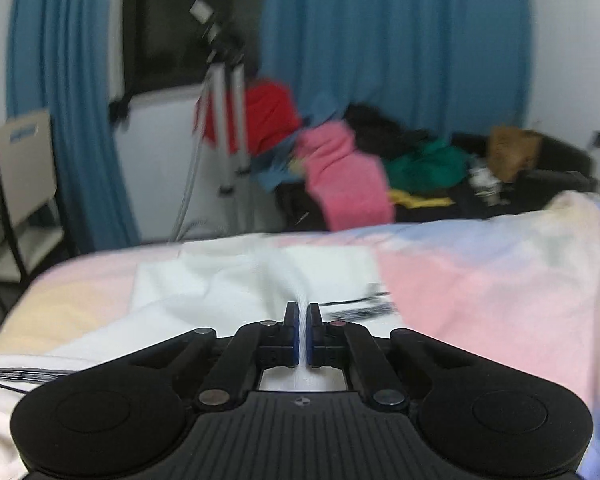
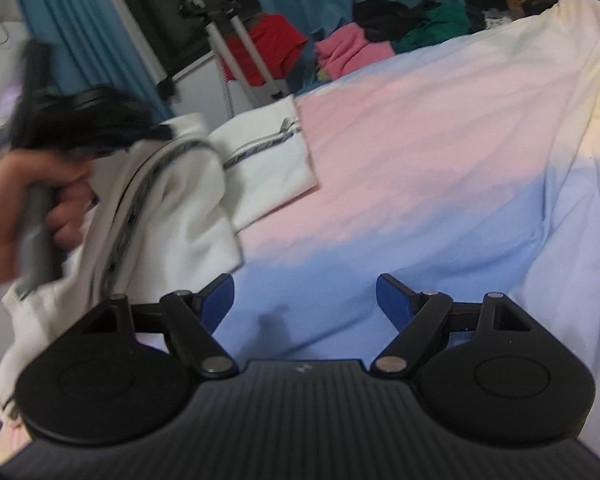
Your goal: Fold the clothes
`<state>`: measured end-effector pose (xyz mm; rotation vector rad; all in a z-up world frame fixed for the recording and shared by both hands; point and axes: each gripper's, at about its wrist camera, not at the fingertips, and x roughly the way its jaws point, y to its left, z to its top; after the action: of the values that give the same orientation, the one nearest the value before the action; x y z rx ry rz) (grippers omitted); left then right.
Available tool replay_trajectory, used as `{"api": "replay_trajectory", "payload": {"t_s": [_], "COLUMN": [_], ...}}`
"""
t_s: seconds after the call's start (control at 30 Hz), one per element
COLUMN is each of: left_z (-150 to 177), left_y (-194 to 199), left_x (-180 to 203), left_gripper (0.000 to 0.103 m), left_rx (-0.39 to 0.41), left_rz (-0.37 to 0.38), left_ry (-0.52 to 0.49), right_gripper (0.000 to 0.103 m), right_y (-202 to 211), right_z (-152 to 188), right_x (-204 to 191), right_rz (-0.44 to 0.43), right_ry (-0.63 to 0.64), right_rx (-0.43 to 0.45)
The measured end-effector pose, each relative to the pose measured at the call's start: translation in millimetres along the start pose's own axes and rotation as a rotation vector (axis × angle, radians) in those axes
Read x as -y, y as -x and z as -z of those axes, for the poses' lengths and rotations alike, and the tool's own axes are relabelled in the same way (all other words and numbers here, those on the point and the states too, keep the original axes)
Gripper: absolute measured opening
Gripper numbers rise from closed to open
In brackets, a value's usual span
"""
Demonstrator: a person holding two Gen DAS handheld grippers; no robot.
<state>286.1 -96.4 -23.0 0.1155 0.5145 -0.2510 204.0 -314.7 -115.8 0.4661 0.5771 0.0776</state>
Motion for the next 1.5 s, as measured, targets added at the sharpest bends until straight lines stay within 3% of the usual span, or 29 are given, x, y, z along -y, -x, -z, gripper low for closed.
{"api": "replay_trajectory", "payload": {"t_s": [0.17,0.23,0.37,0.57,0.63,0.73,0.93,1.07,1.23,1.3,1.37,1.5], "left_z": [44,69,119,141,140,143,150,160,174,177,180,182], "left_y": [114,146,188,197,189,185,181,170,143,133,125,125], "left_x": [31,33,19,-6,-12,-23,-53,-72,-87,-90,-93,-93], "left_gripper": [0.003,0.003,0.003,0.003,0.003,0.003,0.003,0.003,0.003,0.003,0.003,0.003], "left_rx": [0.119,0.111,0.042,-0.015,-0.021,-0.021,-0.020,-0.029,-0.028,-0.036,-0.045,-0.030], "left_rz": [0.004,0.029,0.057,0.068,0.082,0.111,0.196,0.233,0.314,0.323,0.335,0.343], "left_ry": [-0.159,-0.122,0.061,0.198,0.230,0.275,0.354,0.399,0.466,0.478,0.496,0.487], "right_gripper": [0.080,0.080,0.080,0.081,0.075,0.074,0.074,0.073,0.051,0.027,0.013,0.007], "right_y": [19,32,65,88,72,37,-68,-145,-214,-233,-242,-215], "right_z": [-1,-1,2,3,-8,-37,-112,-148,-157,-155,-154,-168], "right_x": [-3,-5,-15,-25,-28,-37,-59,-72,-78,-83,-89,-95], "right_rz": [0.009,0.003,-0.044,-0.241,-0.261,-0.264,-0.108,0.090,0.208,0.258,0.287,0.290], "right_ry": [-0.001,0.005,0.024,-0.051,-0.105,-0.153,-0.167,-0.060,-0.055,-0.014,0.034,0.076], "right_rx": [0.069,0.095,0.126,0.094,0.046,-0.002,-0.038,-0.070,-0.109,-0.142,-0.151,-0.067]}}
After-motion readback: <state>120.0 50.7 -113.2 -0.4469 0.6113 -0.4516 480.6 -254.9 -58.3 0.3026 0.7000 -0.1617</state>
